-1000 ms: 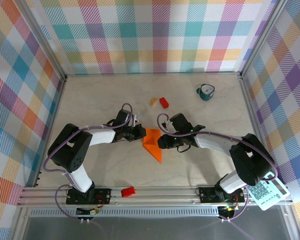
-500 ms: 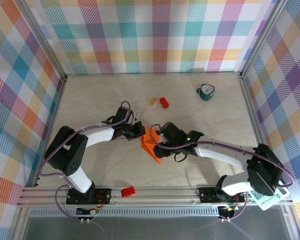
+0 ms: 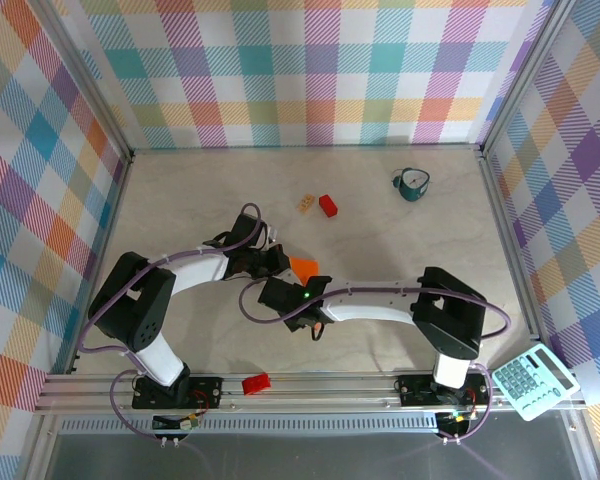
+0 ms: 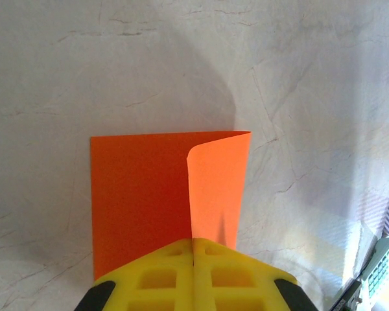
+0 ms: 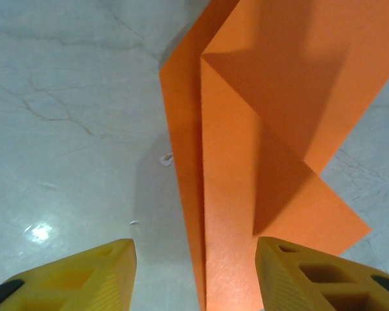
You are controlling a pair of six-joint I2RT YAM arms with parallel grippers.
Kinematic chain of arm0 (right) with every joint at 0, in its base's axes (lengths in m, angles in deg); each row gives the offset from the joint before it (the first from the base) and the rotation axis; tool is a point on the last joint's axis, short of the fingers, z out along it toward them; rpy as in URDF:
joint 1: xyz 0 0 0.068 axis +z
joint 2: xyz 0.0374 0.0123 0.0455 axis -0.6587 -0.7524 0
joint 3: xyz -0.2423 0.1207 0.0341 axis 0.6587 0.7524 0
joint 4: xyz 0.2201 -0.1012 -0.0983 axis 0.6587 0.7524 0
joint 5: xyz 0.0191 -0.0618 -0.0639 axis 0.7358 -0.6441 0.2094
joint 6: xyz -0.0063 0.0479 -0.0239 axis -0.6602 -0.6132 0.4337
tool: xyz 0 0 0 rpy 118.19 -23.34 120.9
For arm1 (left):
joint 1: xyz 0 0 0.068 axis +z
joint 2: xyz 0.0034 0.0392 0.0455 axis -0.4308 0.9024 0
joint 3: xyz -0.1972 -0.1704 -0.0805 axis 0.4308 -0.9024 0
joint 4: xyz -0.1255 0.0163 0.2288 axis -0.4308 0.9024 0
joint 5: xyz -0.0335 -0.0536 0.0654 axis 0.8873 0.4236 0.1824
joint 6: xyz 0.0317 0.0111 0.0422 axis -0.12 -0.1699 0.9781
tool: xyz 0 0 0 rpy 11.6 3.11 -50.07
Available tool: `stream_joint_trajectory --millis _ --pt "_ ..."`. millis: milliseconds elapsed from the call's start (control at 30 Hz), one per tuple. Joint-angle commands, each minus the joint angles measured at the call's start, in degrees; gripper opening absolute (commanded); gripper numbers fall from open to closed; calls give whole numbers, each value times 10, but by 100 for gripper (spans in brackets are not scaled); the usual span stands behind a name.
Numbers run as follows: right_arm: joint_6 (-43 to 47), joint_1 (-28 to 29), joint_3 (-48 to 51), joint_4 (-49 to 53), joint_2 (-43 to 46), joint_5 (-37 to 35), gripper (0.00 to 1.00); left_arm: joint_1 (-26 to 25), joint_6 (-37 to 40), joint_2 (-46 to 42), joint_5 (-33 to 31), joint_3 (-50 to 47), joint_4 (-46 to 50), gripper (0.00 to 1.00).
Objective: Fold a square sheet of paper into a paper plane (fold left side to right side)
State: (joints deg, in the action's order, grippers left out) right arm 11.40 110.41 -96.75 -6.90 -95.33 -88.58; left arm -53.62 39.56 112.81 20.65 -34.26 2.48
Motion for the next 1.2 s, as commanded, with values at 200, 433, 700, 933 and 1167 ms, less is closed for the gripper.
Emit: stream_joint_trajectory --millis 200,433,700,933,1167 --pt "-18 4 -17 27 -35 -34 47 -6 -10 -18 2 18 19 0" --pt "-24 4 -11 22 -35 -38 39 -6 -10 -16 1 19 18 0" --pt "-19 4 -12 20 -33 -37 33 -6 -10 -14 1 17 18 0" --pt "-25 4 -7 19 -34 -36 21 -6 -9 -15 1 16 18 0" --pt "-40 -2 8 16 -33 -28 2 -6 -3 -26 -13 11 25 8"
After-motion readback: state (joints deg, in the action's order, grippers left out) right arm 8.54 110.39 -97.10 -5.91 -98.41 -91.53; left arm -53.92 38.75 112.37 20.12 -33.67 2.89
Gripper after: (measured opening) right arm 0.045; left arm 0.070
